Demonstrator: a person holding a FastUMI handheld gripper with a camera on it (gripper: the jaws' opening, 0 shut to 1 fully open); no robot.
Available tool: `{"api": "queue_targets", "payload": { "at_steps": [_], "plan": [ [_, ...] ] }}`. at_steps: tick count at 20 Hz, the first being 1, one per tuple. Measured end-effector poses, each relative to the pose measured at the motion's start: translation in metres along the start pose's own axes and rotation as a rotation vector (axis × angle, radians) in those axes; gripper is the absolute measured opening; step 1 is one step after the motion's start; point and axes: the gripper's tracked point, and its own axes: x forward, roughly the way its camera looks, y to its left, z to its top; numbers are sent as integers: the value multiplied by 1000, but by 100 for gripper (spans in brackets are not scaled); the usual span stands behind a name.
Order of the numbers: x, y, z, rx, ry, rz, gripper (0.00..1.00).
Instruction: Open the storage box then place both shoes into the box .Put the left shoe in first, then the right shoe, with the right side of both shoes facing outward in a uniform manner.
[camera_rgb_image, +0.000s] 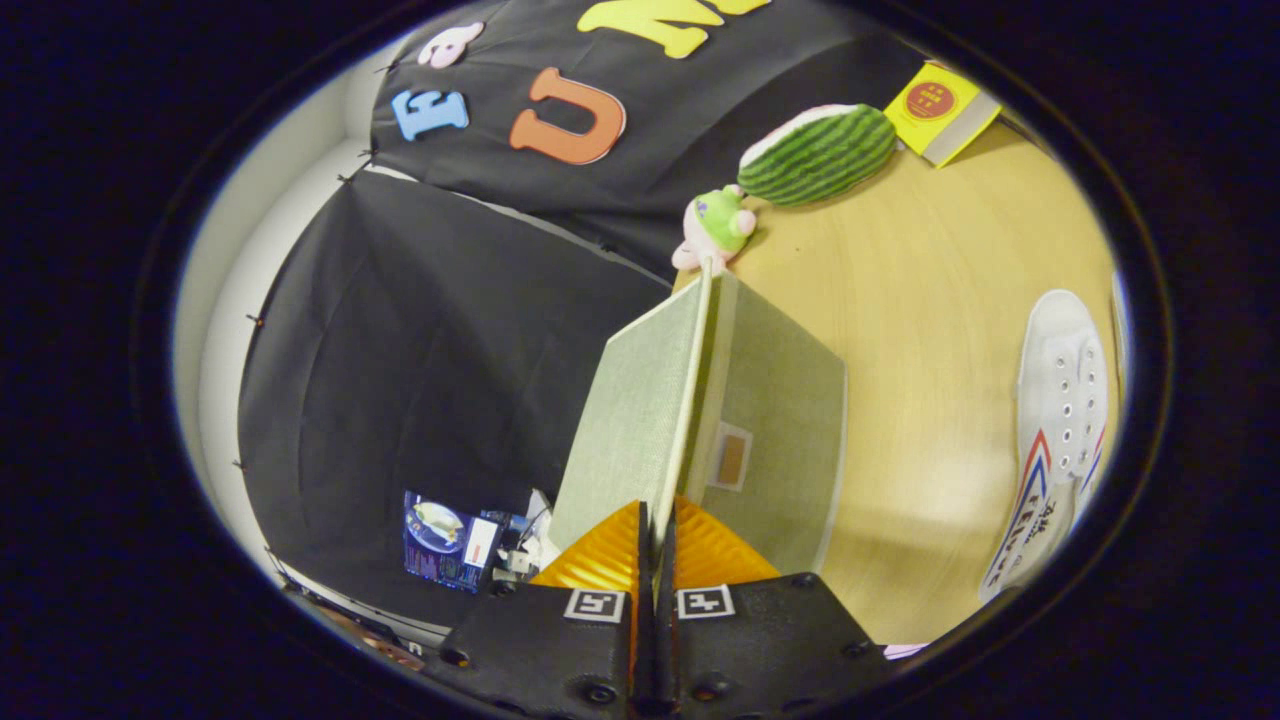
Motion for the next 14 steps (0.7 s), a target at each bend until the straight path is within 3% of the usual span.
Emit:
{"api": "queue_targets", "payload": {
  "at_steps": [3, 7, 14],
  "plan": [
    [-6, 43, 15, 6, -33, 75, 5],
    [1, 106, 23, -56, -39, 107, 5],
    [67, 195, 11, -250, 2, 67, 9]
  ]
}}
